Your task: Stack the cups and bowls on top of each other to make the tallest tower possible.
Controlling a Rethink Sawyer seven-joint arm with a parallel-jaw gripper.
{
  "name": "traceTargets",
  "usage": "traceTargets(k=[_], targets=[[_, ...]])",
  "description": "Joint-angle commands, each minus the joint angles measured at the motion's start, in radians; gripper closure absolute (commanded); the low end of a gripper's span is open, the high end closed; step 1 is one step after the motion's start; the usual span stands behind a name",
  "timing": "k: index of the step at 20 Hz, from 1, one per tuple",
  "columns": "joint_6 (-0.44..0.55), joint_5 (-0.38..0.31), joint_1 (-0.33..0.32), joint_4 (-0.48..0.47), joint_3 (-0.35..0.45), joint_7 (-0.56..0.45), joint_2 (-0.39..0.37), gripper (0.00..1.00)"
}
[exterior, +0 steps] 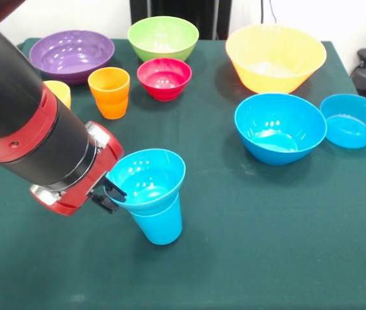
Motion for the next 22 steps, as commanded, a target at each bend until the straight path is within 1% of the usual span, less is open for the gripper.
traceTargets(k=[1, 14, 22], targets=[[-0.103, 0.007, 0.038, 0.04, -0.161, 0.076, -0.014, 1.0], [-0.135, 0.077, 0.068, 0.028, -0.224, 0.097, -0.018, 1.0], [-0.196, 0.156, 0.072, 0.088, -0.29, 0.166, -0.029, 1.0]])
